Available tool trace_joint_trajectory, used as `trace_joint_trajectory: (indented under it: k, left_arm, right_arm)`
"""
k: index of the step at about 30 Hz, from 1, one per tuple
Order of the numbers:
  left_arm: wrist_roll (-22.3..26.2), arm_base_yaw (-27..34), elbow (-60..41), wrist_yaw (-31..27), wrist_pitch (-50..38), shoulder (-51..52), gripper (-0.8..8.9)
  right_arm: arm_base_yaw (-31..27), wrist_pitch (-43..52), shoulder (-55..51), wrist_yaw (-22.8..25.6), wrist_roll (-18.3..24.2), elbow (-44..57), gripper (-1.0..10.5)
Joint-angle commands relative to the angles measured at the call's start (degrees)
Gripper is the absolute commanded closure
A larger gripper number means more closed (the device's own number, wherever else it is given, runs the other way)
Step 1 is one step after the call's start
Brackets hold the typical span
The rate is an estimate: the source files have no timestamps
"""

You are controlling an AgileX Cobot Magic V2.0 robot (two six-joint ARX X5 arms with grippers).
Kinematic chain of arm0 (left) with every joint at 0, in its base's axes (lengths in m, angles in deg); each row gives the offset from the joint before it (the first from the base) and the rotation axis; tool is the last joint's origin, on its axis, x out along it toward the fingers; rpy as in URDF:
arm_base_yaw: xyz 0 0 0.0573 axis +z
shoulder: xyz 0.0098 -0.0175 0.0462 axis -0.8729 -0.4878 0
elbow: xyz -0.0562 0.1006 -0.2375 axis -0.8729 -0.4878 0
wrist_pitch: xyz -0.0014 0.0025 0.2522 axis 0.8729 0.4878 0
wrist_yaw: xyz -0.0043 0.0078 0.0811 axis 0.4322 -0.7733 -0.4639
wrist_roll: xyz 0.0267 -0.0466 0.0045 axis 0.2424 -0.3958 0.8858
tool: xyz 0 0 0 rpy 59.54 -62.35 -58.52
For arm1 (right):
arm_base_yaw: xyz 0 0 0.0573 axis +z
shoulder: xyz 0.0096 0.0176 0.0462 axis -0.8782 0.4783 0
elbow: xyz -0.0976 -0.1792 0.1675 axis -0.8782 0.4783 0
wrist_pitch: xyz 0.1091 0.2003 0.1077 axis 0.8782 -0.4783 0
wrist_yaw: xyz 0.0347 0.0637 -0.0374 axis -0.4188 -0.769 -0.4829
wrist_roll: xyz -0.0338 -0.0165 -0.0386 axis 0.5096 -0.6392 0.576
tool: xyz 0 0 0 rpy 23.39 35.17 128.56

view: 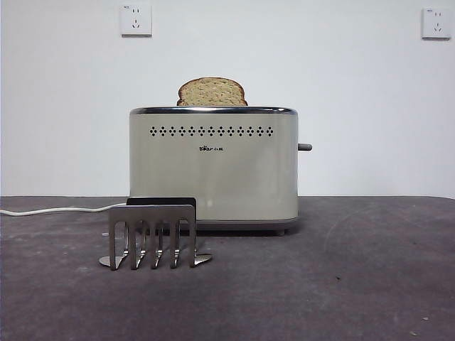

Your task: Pick up a slice of bread from the rack,put the bread on the toaster,press the button

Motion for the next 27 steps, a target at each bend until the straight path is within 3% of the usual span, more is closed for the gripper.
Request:
trace_joint_trajectory:
  k: [1,12,16,27]
  left_arm:
    - [0.04,0.20,-3.21,0.04,-0.55,2.45,8.17]
    - [-2.54,0.20,-7.15,0.76,6.95,5.70,8.17]
    - [-6.88,0.20,-7.15,1.07,6.91,5.70,8.17]
    - [-6.88,0.17,-7.15,0.66,6.99,5.68,8.17]
  right_arm:
    - [0.07,0.15,0.00,0.15,0.50,0.24,9.5]
    - [0.07,0.13,0.00,0.13,0.52,0.24,9.5]
    - [0.07,0.15,0.00,0.13,0.50,0.24,9.5]
    - [0.07,0.15,0.00,0.13,0.52,0.24,9.5]
